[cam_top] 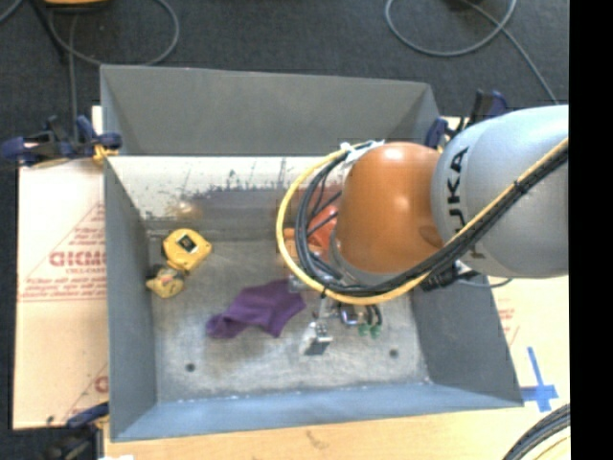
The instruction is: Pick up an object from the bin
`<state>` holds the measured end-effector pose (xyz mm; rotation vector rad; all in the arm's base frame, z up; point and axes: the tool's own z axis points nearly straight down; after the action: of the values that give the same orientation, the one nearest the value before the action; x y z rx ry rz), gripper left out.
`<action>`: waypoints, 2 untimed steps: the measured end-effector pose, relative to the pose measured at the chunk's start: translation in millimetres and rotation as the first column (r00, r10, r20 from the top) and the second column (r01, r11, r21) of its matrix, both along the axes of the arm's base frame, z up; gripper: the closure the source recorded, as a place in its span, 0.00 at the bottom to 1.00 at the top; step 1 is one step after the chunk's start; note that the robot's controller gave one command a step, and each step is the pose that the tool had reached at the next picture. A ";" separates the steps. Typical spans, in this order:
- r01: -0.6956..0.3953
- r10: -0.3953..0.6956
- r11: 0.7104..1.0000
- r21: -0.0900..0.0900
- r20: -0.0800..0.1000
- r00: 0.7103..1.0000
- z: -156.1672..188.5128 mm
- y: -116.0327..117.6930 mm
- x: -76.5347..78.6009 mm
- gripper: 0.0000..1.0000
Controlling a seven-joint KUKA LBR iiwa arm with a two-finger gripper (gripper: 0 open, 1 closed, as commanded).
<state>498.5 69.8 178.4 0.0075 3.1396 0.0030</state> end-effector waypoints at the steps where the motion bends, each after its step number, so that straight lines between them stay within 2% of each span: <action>1: 0.000 0.000 1.000 0.000 0.000 1.000 0.0 0.0 0.0 0.00; 2: -0.050 0.050 0.999 -0.002 0.010 0.999 -38.1 3.2 30.1 0.00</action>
Offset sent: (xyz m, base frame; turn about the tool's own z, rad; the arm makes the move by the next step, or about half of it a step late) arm 0.0676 0.0095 -0.1077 -0.1202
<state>528.6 73.0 140.4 -0.0710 3.1289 0.0003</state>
